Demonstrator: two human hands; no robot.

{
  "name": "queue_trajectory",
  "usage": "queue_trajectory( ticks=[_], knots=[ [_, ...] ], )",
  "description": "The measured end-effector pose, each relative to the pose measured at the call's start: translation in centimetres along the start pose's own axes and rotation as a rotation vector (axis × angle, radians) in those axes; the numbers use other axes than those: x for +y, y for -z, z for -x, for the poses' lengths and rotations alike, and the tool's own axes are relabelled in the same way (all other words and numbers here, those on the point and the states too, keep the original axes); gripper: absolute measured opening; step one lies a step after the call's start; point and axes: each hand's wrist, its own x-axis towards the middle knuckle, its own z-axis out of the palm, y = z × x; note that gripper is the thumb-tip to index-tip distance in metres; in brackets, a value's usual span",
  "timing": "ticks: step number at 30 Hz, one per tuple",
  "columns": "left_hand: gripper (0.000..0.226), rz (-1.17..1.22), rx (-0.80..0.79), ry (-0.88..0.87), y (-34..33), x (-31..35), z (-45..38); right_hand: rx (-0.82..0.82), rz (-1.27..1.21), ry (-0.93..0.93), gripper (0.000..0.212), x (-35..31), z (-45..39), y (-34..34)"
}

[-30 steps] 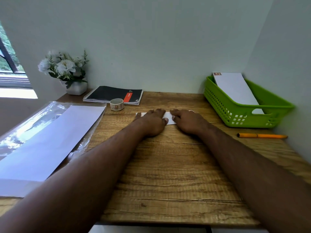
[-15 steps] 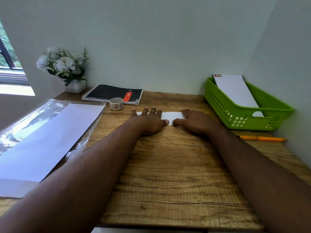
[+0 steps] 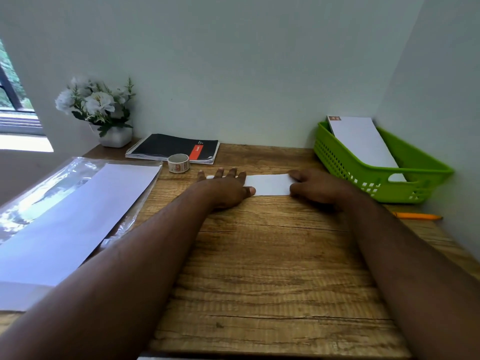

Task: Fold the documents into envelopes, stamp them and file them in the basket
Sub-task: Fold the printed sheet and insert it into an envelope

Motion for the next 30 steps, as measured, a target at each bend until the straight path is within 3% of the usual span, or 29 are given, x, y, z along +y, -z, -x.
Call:
queue_trajectory(
  ticks=[3, 6, 10, 14, 20, 25, 27, 30],
  knots=[
    [0.063, -0.030, 0.040, -0.020, 0.0, 0.0, -0.1, 0.084, 0.020, 0.033, 0.027, 0.2, 0.1, 0.2],
    [0.058, -0.102, 0.140, -0.082, -0.4, 0.8, 0.0, 0.242, 0.044, 0.140, 0.043, -1.4, 0.2, -0.8],
    [0.054, 0.010, 0.169, -0.149, -1.3, 2.3, -0.1, 0.169, 0.084, 0.374, 0.040, -3.5, -0.7, -4.0],
    [0.056, 0.095, 0.111, -0.107, -1.4, 2.0, -0.6, 0.163, 0.123, 0.344, 0.026, -3.4, -1.5, -4.6],
    [0.056, 0.051, 0.034, 0.029, -0.1, -0.4, 0.2, 0.038, 0.264, 0.214, 0.058, -3.5, -2.0, -4.7],
    [0.055, -0.028, -0.026, 0.230, -0.1, -3.1, 1.1, 0.107, 0.291, 0.039, 0.080, -1.2, -1.6, -3.6],
    [0.046, -0.070, 0.007, 0.274, 0.3, -3.1, 2.0, 0.127, 0.330, 0.056, 0.081, -1.3, -1.5, -3.6],
    [0.033, -0.012, 0.206, 0.325, 1.8, -4.1, 3.2, 0.245, 0.378, 0.160, 0.080, -3.5, -0.6, -3.8]
  ],
)
